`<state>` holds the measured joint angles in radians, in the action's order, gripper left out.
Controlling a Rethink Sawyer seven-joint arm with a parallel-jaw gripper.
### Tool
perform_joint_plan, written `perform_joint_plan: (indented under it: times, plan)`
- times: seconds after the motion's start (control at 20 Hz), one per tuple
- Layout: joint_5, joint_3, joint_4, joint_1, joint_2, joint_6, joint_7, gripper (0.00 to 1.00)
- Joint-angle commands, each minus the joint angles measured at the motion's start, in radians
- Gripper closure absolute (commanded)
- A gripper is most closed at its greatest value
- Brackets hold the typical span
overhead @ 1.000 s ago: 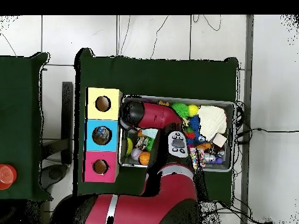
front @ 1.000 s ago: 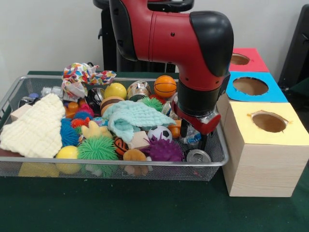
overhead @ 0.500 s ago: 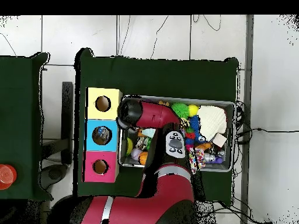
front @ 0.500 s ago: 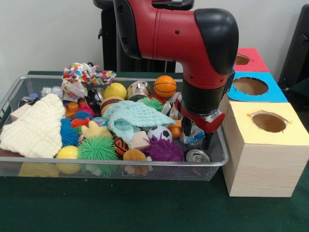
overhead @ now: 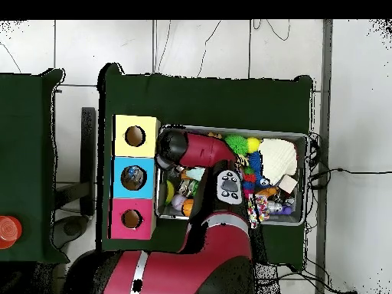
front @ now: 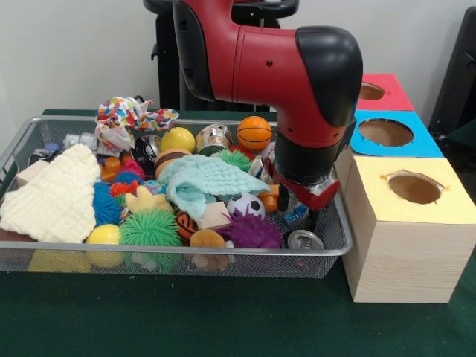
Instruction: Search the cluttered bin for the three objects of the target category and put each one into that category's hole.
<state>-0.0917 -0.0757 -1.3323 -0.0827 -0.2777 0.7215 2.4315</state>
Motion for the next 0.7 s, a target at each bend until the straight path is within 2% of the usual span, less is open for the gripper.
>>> perform_joint_plan:
  times: [0.05,0.25,0.4,0.7]
  plan:
    - [-0.038,0.030,0.033,-0.007,0.098,0.169,0.129,0.00]
    - [-0.046,0.038,0.056,-0.019,0.118,0.241,0.122,0.00]
    - [-0.061,0.045,0.055,-0.025,0.099,0.303,0.131,0.00]
    - [-0.087,0.050,-0.008,-0.018,-0.013,0.409,0.125,0.00]
